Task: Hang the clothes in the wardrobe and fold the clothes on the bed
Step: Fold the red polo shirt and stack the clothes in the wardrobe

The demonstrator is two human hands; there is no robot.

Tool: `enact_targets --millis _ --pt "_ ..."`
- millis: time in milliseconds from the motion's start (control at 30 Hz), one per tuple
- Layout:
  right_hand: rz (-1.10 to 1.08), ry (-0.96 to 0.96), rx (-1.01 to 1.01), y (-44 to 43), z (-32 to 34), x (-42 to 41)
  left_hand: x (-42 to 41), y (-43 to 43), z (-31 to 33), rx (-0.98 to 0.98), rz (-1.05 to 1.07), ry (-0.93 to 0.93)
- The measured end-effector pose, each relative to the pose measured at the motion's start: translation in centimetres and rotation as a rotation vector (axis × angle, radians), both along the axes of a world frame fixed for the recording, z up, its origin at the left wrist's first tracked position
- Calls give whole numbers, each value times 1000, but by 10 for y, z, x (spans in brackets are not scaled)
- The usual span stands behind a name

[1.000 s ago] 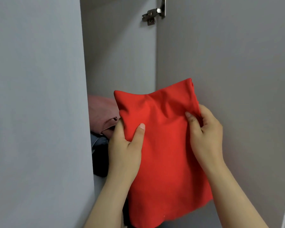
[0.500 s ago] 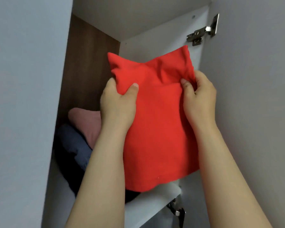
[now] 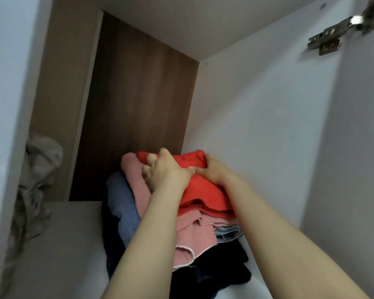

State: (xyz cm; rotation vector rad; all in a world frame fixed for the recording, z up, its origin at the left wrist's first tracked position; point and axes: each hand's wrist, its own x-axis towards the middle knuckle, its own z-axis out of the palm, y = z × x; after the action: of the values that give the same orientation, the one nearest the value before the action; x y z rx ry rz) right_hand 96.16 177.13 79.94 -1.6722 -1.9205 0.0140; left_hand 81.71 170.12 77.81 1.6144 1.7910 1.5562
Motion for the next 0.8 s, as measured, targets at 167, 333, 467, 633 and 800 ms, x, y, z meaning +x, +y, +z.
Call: enact_targets --millis 167,333,467,633,800 --pt "41 167 -19 17 -43 8 5 6 -42 110 15 160" --pt "59 165 27 11 -41 7 0 2 -41 133 -5 117" --pt "15 150 87 0 -42 8 -1 -4 -45 143 -24 105" --pt "-69 122 234 -32 -38 8 -3 -23 -43 169 -87 29" --pt "-111 190 417 -93 -39 11 -1 -62 -53 251 -148 -54"
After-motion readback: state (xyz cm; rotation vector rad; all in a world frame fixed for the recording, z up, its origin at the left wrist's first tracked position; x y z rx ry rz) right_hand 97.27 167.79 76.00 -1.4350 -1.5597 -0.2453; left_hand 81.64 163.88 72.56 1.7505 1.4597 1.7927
